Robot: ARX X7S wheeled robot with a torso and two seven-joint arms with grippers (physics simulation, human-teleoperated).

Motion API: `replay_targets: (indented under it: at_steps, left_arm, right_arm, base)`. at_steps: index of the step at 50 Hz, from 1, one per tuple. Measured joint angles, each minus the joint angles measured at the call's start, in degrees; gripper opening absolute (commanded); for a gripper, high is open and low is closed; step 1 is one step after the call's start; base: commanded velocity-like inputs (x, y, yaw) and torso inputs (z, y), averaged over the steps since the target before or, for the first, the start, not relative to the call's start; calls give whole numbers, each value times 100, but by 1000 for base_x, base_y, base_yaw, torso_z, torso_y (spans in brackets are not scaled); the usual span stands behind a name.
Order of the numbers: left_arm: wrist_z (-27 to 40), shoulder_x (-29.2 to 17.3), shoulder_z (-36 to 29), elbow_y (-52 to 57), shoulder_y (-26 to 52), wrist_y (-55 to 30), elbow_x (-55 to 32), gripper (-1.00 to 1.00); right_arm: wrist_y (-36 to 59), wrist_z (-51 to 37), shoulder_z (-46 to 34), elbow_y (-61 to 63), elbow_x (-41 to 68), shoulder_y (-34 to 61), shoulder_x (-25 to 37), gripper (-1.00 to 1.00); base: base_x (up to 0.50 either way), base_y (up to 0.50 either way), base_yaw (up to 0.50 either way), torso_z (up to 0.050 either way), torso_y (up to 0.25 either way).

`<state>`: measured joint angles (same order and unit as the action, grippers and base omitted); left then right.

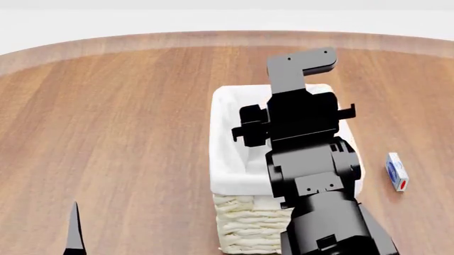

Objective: Pick up the alphabet soup and put it in the basket.

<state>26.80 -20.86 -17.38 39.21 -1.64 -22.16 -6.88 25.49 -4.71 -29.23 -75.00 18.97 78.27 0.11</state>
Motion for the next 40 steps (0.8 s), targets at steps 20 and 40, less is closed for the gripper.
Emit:
replay_targets:
  at_steps: [20,40]
  left_arm:
    - [28,-20,-20,-15,9,1,-24,100]
    - [50,-39,-39,-45,27,17,-45,100]
  right_arm:
    - [-17,40,218,0,-234,-250,1,-100]
    - [-66,110,421,1,-650,-256,-5,100]
  base:
    - [0,0,0,0,1]
    - [0,0,0,1,0]
